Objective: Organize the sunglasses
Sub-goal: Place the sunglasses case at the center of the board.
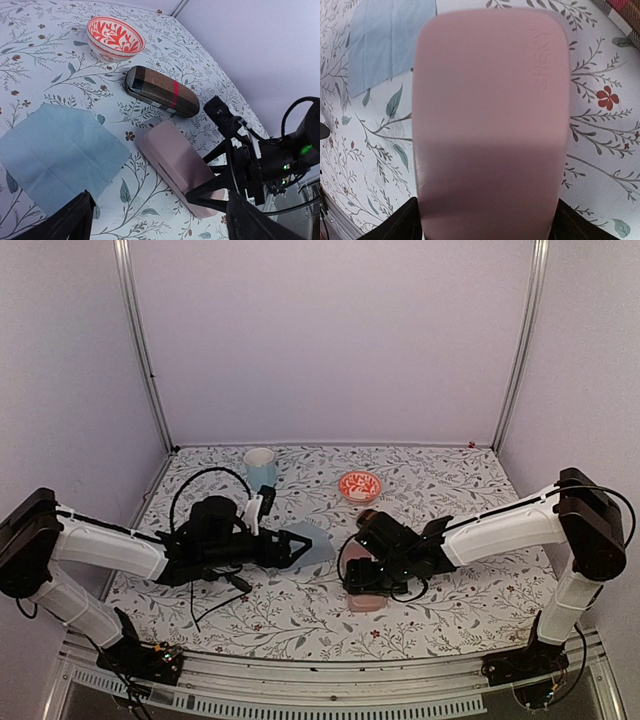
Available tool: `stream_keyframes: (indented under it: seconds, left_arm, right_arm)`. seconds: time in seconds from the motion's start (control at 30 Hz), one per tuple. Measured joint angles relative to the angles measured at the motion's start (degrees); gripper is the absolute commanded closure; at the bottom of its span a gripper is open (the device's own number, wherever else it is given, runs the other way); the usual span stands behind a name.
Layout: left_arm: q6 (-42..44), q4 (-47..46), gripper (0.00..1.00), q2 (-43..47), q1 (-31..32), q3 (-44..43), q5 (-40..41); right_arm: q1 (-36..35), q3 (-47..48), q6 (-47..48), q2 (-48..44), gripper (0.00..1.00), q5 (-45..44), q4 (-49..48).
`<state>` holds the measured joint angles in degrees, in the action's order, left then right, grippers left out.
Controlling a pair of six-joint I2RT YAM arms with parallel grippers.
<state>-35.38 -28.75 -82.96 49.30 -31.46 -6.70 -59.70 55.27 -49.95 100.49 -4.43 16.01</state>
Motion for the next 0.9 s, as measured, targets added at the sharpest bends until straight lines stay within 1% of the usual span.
stream_keyframes:
  seconds: [0.07,0.1,0.4,0.7,0.8,0.9]
  left_arm:
    - [0.2,0.6,0.07,0.7,0.3,0.0,0.7]
    - [0.3,0.8,0.07,1.0,0.4,0.0,1.0]
    - [0.4,1.4,0.07,4.8,2.7,2.4,4.3]
    - [0.0,4.8,0.07,8.1,7.0,4.7,8.1]
    - [-0.2,6.4,0.06,8.6,7.9,4.8,9.5]
    - [0.3,7.7,0.05,8.4,8.5,4.6,10.2]
  right_arm:
    - [-0.5,0.5,-0.8,0.2,0.02,-0.3,0.0]
    - [-0.7,0.6,-1.1,0.2,0.0,-0.4,0.1]
    - [-3.3,0.7,-3.3,0.2,0.01,-2.0,0.3]
    - [-10.3,2.0,-3.1,1.2,0.01,-0.9,-0.5]
    - [-11.3,2.1,-3.0,1.2,0.01,-0.6,-1.1]
    - [-11.5,-0.5,-3.0,-1.0,0.01,-0.7,-2.3]
